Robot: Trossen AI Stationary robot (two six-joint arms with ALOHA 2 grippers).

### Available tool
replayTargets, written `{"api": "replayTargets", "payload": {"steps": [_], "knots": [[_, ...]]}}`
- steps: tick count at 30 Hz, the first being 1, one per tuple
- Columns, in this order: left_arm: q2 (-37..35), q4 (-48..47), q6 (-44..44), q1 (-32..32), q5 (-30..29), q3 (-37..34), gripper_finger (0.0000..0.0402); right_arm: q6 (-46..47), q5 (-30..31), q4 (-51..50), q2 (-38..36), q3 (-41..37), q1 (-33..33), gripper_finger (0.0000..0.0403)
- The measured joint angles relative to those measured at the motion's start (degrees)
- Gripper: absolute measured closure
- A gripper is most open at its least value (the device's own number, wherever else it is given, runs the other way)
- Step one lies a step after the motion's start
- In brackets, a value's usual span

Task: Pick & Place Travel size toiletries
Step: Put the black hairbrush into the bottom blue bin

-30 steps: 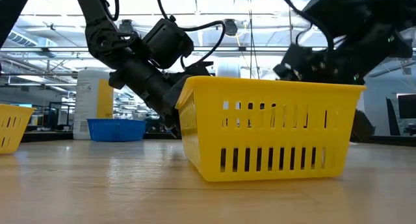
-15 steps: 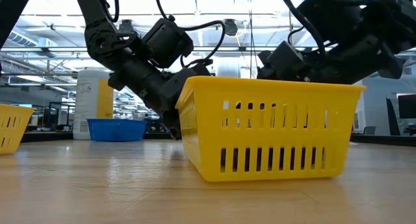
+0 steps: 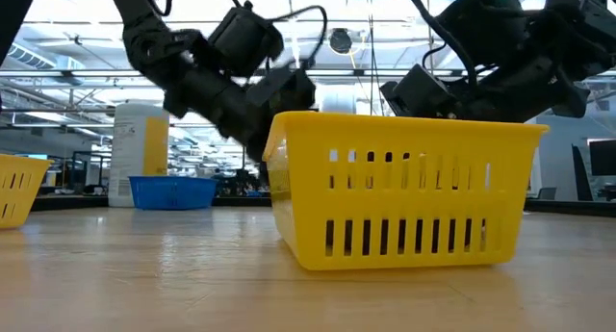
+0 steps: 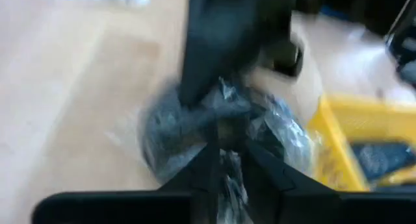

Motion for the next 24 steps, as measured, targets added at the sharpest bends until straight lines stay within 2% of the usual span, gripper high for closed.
{"api": "replayTargets", "payload": {"steps": [3,6,9,11,14,16,20,24], "knots": [[-4.6,-5.1,1.0,1.1,-0.4,0.0,0.0317,-0.1,0.7,0.0,0.0,0.0,0.8,0.0381],[-10.5,-12.1,2.6,1.7,-3.1,0.1,0.0300,1.6,6.6,-0.7,0.1,0.0,2.4,0.0385],[-16.0,-19.1,4.8,1.0,-12.2,0.1,0.0292,5.3,15.7,-3.7,-1.8,-0.2,5.6,0.0371],[-18.4,-22.8,6.2,-0.5,-20.6,0.1,0.0291,10.1,18.8,-8.5,-4.3,0.1,8.4,0.0356],[-19.2,-23.4,8.1,-3.4,-30.9,0.1,0.0291,25.5,20.5,-21.5,-10.1,3.6,13.0,0.0347],[-19.0,-23.9,10.0,-5.1,-34.4,0.0,0.0291,40.6,18.1,-34.8,-13.1,8.1,15.5,0.0352],[-17.1,-23.3,13.3,-7.4,-35.6,0.1,0.0291,69.7,4.8,-61.4,-15.8,20.0,18.5,0.0376],[-15.9,-22.4,16.2,-8.6,-35.6,0.0,0.0291,88.3,-11.2,-74.8,-15.6,29.1,20.9,0.0383]]}}
